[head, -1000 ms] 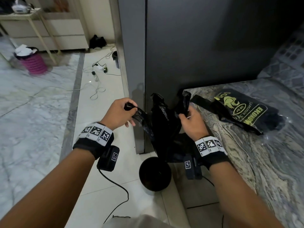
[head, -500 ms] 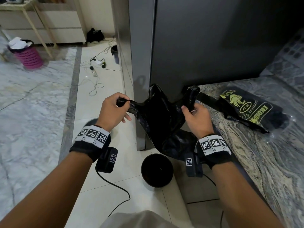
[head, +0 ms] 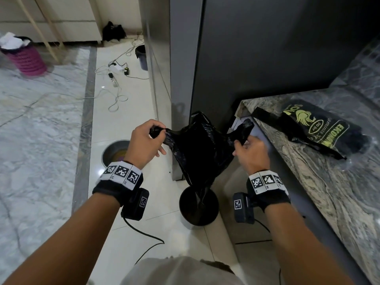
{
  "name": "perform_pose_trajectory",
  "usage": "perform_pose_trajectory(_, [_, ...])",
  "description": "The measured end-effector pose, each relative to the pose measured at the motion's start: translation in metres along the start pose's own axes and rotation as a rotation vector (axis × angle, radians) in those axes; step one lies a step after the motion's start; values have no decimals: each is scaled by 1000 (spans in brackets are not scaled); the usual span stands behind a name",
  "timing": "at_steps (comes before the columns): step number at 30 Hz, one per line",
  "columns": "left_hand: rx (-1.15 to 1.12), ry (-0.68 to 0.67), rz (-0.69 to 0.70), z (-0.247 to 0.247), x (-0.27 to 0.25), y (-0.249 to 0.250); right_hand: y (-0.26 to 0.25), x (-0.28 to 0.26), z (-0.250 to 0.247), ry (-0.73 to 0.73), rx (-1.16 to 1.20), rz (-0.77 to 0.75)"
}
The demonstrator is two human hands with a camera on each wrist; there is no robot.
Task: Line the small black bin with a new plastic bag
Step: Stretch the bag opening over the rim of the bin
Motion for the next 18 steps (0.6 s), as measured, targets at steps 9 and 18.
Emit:
perform_pose_trajectory(9, [-42,-89,-97,31,-12,-42,34,-7,25,-215,82,182])
perform_pose_trajectory(18, [48,-94,-214,73,-23,-77,81,11,35,-205,-125,157])
Point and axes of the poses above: each hand's wrist, its own x-axis towards the middle knuckle, its own z-axis out of the palm, y = z × x, the point moved 5 cm from there along x, towards the middle knuckle, and after that the axes turned 4 degrees about z, right-handed, at the moved point
